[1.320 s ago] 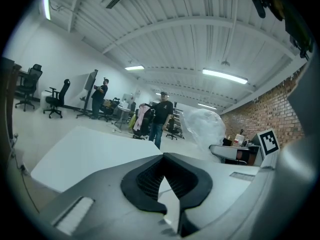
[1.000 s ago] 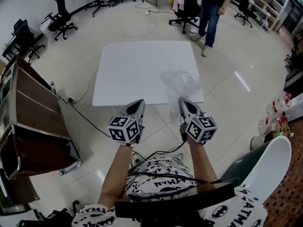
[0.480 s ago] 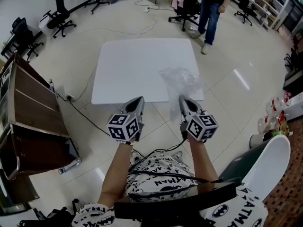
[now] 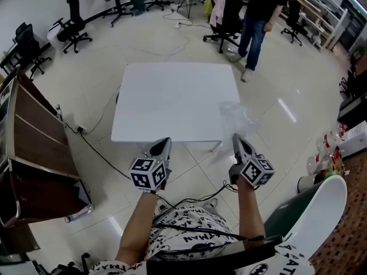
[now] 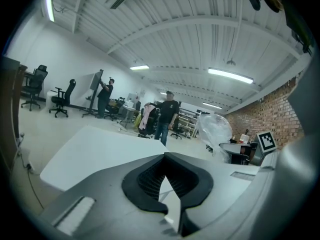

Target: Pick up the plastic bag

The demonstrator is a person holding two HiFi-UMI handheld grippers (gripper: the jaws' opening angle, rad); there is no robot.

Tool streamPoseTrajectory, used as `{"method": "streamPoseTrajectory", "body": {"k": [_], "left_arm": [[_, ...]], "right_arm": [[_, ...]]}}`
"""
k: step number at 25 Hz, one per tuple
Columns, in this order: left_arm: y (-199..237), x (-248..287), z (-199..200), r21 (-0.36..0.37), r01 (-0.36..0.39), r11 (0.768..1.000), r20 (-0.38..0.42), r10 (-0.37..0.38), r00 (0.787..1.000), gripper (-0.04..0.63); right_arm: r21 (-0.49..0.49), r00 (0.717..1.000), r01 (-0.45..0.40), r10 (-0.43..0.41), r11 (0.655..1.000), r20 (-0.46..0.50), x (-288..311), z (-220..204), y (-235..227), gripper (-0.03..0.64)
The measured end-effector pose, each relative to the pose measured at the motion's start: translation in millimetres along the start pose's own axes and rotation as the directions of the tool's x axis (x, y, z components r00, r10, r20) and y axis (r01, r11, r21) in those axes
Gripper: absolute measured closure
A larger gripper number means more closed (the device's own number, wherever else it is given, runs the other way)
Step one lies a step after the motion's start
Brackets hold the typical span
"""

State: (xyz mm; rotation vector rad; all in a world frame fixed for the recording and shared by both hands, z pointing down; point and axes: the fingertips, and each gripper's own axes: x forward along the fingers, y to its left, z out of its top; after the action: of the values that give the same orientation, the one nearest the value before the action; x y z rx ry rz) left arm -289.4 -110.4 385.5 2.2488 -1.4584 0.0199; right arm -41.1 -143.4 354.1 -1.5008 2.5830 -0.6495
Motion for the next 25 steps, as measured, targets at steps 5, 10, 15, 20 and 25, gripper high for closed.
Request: {"method": "streamPoseTrajectory", "body": {"k": [5, 10, 15, 20, 25], "left_arm": [[25, -17, -8, 0.001, 0.025, 1.000, -0.060, -0.025, 0.998, 0.597], [46, -17, -17, -0.031, 0.008, 0.999, -0.078, -0.010, 0.997, 0.597], [61, 7, -16, -0.079, -0.067, 0.995, -0.060, 0.062, 0.996, 0.597], [66, 21, -14, -0.124, -0.151, 0.981, -0.035, 0.147, 0.988, 0.597], [79, 15, -14, -0.140, -0.253, 0.957, -0.022, 0.253, 0.967, 0.597]], "right_arm": [[-0.094, 0.994, 0.103, -0.101, 0.990, 0.029, -15, 32, -41, 0.604], [-0.403, 0.981, 0.178, -0.195, 0.898, -0.001, -2, 86, -81, 0.604], [-0.621, 0.977, -0.023, -0.114, 0.784, -0.181, 73, 120, -94, 0.604], [-0.564, 0.851, -0.394, 0.056, 0.726, -0.523, 172, 38, -66, 0.604], [-0.448, 0.658, -0.603, 0.094, 0.660, -0.747, 251, -110, -34, 0.604]]}}
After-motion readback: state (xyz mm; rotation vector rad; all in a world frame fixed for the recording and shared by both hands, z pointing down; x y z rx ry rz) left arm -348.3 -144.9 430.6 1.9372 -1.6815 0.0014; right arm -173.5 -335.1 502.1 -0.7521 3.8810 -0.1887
